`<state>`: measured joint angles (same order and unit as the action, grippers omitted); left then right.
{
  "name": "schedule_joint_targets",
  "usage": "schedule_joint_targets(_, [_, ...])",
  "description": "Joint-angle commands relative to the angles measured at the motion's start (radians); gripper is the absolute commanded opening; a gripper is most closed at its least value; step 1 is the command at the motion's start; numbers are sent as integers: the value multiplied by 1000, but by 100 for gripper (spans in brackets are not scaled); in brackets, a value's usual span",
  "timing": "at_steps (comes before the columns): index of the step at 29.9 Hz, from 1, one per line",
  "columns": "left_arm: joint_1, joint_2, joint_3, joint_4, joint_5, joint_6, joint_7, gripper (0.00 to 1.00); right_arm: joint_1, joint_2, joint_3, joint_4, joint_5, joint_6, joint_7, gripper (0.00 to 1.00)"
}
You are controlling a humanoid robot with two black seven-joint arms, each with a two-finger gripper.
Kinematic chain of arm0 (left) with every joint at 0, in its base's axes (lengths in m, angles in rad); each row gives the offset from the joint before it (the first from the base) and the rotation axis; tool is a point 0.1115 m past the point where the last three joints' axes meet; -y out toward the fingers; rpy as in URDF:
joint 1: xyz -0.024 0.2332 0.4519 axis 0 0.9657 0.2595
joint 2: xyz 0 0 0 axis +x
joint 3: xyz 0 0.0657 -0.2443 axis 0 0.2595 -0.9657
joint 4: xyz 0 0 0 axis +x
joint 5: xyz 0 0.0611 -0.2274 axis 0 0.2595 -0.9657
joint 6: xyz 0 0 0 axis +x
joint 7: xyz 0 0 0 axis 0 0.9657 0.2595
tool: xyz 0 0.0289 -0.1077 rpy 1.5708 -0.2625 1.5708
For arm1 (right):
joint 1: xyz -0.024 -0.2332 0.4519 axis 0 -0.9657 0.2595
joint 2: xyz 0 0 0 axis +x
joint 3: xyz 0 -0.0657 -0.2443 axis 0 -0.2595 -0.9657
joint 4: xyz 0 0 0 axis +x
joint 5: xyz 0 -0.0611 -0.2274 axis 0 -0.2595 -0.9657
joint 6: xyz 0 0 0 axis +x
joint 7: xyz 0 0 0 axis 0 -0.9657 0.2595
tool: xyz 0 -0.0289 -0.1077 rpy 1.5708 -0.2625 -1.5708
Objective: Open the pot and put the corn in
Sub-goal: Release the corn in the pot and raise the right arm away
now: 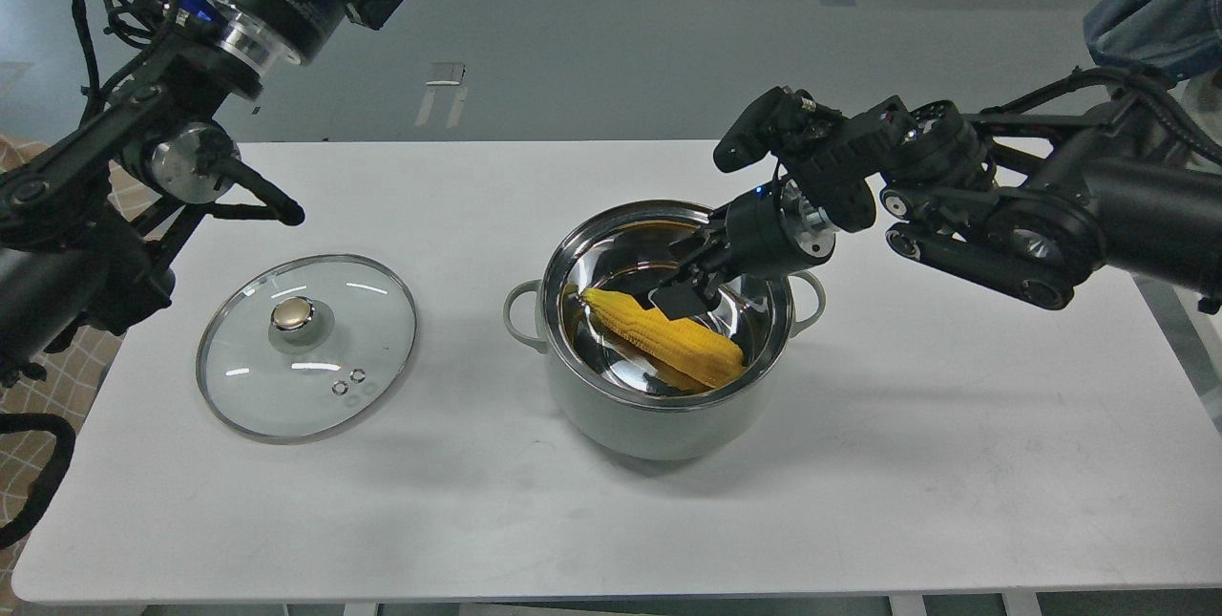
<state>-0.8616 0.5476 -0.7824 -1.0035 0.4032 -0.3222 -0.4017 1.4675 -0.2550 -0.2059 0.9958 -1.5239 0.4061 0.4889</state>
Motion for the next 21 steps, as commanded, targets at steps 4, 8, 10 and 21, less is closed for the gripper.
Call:
schedule_joint_targets(4, [3,-2,0,0,3,3,1,97,128,-44,62,-120,275,-3,0,79])
schedule_joint_targets(8, [4,-8,0,6,3,8,0,97,111,-61,161,-273,413,-42,0,100])
schedule_joint_targets(10, [6,-9,0,9,3,8,0,97,80,-64,198,-307,471,-59,0,100])
schedule_joint_targets(21, [26,-51,15,65,12,-8,0,98,-329,-35,677,-379,939,-112,0,100])
